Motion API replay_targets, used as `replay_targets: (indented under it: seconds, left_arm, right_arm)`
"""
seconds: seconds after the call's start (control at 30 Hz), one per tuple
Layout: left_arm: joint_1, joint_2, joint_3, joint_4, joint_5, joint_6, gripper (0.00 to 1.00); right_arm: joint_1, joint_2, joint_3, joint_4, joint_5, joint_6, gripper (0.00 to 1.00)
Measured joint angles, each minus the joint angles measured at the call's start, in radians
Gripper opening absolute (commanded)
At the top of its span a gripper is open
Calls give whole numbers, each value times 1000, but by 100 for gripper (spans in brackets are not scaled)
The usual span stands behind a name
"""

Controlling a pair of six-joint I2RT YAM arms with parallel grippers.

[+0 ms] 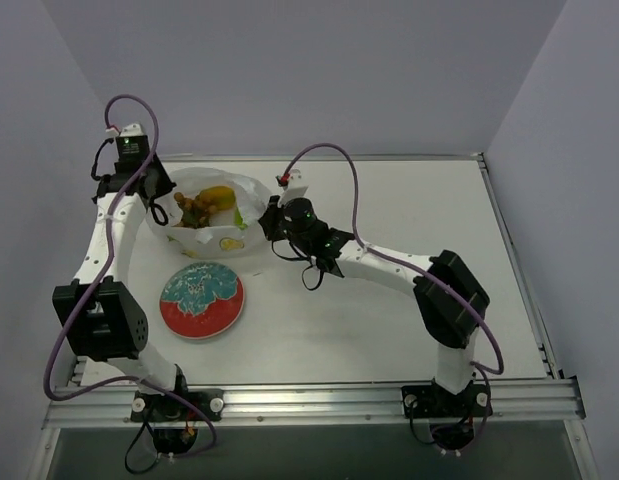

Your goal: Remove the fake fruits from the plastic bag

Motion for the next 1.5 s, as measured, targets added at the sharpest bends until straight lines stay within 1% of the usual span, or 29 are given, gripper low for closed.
replay_targets:
  seconds: [0.13,0.3,0.4,0.53,0.63,0.67,0.7,0.73,0.77,0.8,0.87,0.9,0.97,1.13,1.2,1.27,1.37,1.43,1.5]
  left_arm:
    - [5,42,-74,46,10,-9,2]
    - [37,120,-97,125,30,-13,2]
    - [67,153,-148,193,52,-18,2]
    - [83,185,-204,227,79,-20,2]
    - [80,175,-228,253,112,-31,4]
    - [79,166,-230,259,123,-36,10]
    - [76,151,-231,264,133,-42,29]
    - [73,134,-231,268,145,-47,39]
    - [72,111,-231,271,163,-60,49]
    - [69,83,-231,275,182,-71,62]
    - [61,21,-231,279,212,-90,69]
    - [56,-13,-230,278,222,-97,71]
    - [42,-83,-224,271,234,-103,72]
    - [24,-266,-230,232,238,-108,73]
    - [24,-355,-257,217,232,-108,70]
    - [24,-438,-303,208,229,-111,66]
    - [20,-533,-401,210,229,-121,63]
    - [18,-555,-468,209,229,-131,62]
    - [13,-552,-518,206,216,-142,62]
  right_arm:
    - [-57,164,2,30,-5,8,0]
    - [-108,320,4,29,-18,17,0]
    - [-119,350,6,31,-29,26,0]
    - [-119,351,18,51,-40,32,0]
    - [-113,324,10,49,-38,27,8]
    - [-109,304,3,47,-34,23,22]
    - [-106,278,-8,40,-31,19,33]
    - [-101,246,-18,30,-25,14,42]
    - [-94,211,-24,19,-20,9,60]
    - [-87,174,-29,11,-13,1,64]
    - [-69,98,-36,-3,-1,-18,72]
    - [-59,60,-39,-9,5,-25,73]
    - [-33,-25,-50,-26,23,-43,79]
    - [29,-177,-71,-87,67,-96,80]
    - [49,-203,-58,-118,64,-124,80]
    - [62,-192,-10,-162,36,-167,82]
    - [68,-120,114,-225,-18,-245,84]
    - [67,-53,209,-267,-49,-300,85]
    - [67,24,302,-301,-62,-358,89]
